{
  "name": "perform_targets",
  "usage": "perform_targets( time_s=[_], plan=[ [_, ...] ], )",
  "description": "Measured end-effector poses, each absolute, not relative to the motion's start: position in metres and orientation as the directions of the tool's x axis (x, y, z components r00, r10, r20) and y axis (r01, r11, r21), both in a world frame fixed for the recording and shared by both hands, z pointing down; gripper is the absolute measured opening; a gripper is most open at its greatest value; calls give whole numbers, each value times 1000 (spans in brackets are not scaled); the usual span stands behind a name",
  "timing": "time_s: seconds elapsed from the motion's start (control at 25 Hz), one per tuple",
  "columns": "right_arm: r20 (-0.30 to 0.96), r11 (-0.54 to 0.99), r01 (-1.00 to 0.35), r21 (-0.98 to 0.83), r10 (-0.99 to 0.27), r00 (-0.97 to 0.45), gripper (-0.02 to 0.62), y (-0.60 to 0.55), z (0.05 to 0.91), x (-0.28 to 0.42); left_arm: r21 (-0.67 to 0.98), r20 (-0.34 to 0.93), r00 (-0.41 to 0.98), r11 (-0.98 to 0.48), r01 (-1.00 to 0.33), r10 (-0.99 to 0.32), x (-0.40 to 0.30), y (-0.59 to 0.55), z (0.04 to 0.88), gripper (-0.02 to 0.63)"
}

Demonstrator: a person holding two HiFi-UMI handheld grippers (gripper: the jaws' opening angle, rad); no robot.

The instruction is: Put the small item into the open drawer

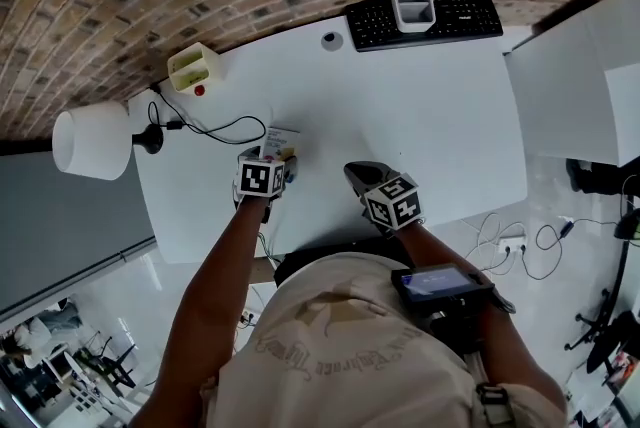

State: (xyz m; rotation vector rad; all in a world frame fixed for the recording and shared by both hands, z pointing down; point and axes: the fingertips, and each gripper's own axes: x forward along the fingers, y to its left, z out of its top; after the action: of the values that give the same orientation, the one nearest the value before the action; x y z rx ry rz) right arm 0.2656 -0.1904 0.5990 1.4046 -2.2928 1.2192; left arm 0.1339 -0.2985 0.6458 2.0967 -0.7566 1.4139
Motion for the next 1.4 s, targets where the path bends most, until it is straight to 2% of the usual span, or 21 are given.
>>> perform_targets(
  time_s=[0.36, 0.6, 0.96, 1.4],
  plan=[
    [532, 213, -800, -560, -648, -545, 6, -202, 604, 273, 46, 969, 211, -743, -668, -130, 139, -298, 661, 387],
    [527, 233, -792, -564, -636, -563, 6, -202, 604, 269, -26, 974, 158, -766, -642, -166, 135, -297, 661, 385],
    [526, 270, -777, -568, -608, -595, 6, -194, 604, 254, 24, 971, 189, -730, -683, -145, 123, -276, 657, 379],
    [521, 348, -745, -569, -548, -654, 6, -182, 601, 226, 73, 951, 250, -659, -749, -179, 98, -240, 645, 377]
  ],
)
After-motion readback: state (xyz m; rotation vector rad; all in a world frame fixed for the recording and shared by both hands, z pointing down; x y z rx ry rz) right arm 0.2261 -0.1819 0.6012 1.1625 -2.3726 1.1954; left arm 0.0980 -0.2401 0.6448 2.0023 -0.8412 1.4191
